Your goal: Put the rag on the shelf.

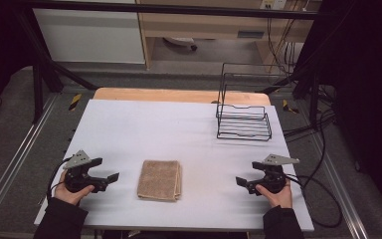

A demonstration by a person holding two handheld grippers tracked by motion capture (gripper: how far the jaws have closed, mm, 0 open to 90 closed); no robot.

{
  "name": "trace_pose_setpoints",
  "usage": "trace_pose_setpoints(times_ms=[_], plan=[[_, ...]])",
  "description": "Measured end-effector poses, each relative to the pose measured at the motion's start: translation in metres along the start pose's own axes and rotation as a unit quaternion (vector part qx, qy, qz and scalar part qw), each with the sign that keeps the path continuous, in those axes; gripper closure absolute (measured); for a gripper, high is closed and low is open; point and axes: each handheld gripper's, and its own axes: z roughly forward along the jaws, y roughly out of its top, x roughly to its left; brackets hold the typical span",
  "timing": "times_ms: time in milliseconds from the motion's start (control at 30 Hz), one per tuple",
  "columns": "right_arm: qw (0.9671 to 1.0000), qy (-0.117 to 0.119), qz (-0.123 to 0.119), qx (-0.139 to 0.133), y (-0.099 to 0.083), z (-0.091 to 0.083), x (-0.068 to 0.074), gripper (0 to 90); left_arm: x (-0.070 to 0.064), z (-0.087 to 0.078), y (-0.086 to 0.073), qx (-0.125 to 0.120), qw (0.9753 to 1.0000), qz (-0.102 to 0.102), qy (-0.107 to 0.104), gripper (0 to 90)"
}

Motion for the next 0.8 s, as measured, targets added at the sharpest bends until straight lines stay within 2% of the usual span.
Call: trace_pose_setpoints(times_ms=[400,800], plan=[[1.0,-0.003,0.0,0.003,0.0,0.001,0.002,0.8,-0.007,0.003,0.001,0.006,1.0,0.006,0.0,5.7],[0.9999,-0.007,-0.004,0.009,0.001,0.006,0.006,0.7,-0.024,0.013,0.003,0.02,0.9997,0.004,-0.01,7.1]])
